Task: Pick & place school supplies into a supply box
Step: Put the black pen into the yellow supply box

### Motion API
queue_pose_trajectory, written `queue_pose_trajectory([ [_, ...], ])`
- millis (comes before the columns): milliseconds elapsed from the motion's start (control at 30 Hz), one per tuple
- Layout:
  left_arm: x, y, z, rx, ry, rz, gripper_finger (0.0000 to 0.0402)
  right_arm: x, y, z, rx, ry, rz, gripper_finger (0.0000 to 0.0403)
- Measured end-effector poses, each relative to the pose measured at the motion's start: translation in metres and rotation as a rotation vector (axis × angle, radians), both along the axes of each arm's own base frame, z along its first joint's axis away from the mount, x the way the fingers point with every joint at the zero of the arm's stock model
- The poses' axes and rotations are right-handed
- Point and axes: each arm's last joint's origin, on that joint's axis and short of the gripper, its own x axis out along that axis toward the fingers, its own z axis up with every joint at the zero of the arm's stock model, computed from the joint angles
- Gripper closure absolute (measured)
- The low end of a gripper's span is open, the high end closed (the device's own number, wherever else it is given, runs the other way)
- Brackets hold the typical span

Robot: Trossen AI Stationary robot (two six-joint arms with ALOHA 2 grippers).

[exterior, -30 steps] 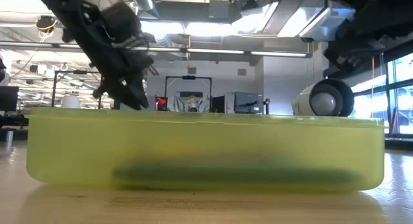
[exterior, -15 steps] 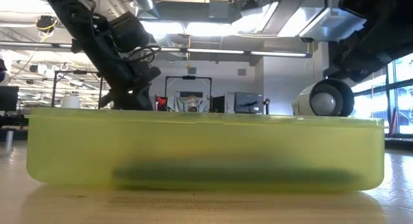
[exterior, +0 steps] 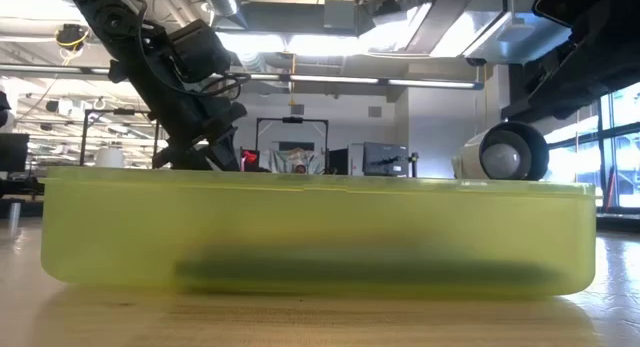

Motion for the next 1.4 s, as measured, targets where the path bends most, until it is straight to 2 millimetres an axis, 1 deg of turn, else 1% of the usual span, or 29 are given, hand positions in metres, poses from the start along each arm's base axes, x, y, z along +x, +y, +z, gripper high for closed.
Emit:
queue_pose_trajectory([
  [100, -0.001, 0.000, 0.000, 0.002, 0.009, 0.010, 0.0179, 0.000, -0.002, 0.000, -0.006, -0.014, -0.058, 0.0259],
  [200, -0.005, 0.001, -0.003, 0.043, 0.069, 0.047, 0.0185, 0.001, -0.002, 0.001, -0.008, -0.021, -0.067, 0.0259],
  [267, -0.006, 0.000, -0.004, 0.049, 0.099, 0.035, 0.0189, 0.001, -0.001, 0.001, -0.006, -0.026, -0.065, 0.0259],
  [467, -0.005, -0.004, -0.005, 0.043, 0.115, -0.046, 0.0194, 0.001, -0.002, 0.001, -0.015, -0.028, -0.072, 0.0259],
  [733, -0.005, -0.006, -0.007, 0.037, 0.125, -0.055, 0.0194, 0.001, -0.002, 0.001, -0.037, -0.031, -0.062, 0.0259],
  [867, -0.003, -0.005, -0.012, 0.028, 0.146, -0.055, 0.0194, 0.001, -0.002, 0.001, -0.041, -0.031, -0.059, 0.0259],
  [1100, 0.000, -0.003, -0.035, 0.008, 0.239, -0.040, 0.0194, 0.001, -0.002, 0.001, -0.045, -0.029, -0.058, 0.0259],
  [1233, 0.002, -0.003, -0.041, 0.002, 0.264, -0.031, 0.0196, 0.001, -0.002, 0.001, -0.045, -0.029, -0.058, 0.0259],
  [1400, 0.002, -0.004, -0.042, 0.013, 0.276, -0.035, 0.0219, 0.001, -0.002, 0.000, -0.049, -0.025, -0.058, 0.0259],
])
